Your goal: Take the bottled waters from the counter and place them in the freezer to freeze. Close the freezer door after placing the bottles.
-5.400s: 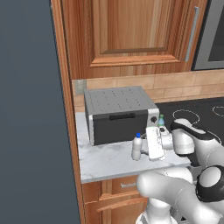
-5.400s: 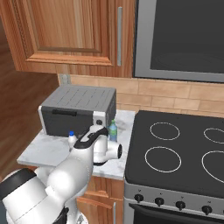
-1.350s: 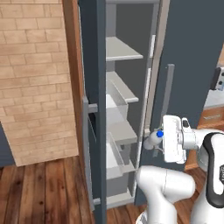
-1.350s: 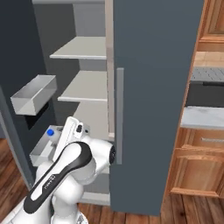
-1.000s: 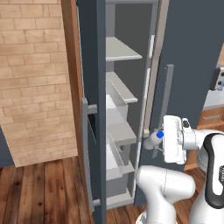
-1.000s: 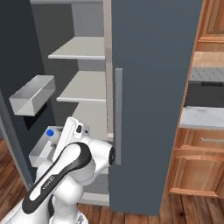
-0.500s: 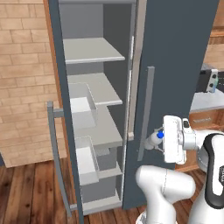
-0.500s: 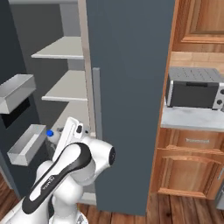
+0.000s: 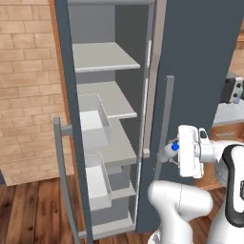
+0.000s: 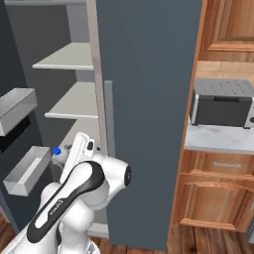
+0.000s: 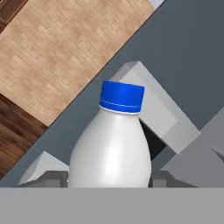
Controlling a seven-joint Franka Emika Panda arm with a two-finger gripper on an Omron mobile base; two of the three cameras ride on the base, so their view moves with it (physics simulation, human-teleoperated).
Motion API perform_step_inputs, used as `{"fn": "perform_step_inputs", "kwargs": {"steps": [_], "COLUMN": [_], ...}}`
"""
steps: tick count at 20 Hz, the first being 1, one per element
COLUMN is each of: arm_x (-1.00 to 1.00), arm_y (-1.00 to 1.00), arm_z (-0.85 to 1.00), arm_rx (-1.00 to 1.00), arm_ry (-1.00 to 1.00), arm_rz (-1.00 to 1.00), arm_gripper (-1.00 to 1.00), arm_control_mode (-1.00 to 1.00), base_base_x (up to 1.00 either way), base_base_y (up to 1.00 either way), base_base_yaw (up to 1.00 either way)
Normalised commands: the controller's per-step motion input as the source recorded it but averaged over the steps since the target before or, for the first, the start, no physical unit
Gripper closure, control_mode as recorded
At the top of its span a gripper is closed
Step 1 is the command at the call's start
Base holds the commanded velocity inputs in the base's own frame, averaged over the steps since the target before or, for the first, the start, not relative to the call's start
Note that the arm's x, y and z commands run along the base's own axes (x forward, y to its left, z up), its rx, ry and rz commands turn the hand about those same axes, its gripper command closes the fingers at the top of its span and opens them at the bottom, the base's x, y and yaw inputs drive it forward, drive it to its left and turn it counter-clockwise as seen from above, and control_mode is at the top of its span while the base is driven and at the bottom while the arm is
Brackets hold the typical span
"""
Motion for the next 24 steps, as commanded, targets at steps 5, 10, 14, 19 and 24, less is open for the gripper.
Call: {"fn": "perform_step_inputs", "kwargs": {"steps": [5, 10, 14, 19, 24], "arm_x": [0.0, 0.0, 0.0, -0.17, -0.47], "arm_y": [0.0, 0.0, 0.0, 0.33, 0.33], "arm_z": [0.0, 0.0, 0.0, 0.34, 0.93], "arm_rx": [0.0, 0.0, 0.0, -0.04, 0.0], "arm_ry": [0.0, 0.0, 0.0, -0.05, 0.0], "arm_rz": [0.0, 0.0, 0.0, -0.03, -0.17], "arm_gripper": [1.0, 1.0, 1.0, 1.0, 1.0], "arm_control_mode": [1.0, 1.0, 1.0, -1.0, -1.0], "base_base_x": [0.67, 0.44, 0.24, 0.0, 0.0], "base_base_y": [0.19, 0.36, 0.04, 0.02, 0.0], "base_base_yaw": [0.0, 0.0, -0.03, -0.01, 0.0]}}
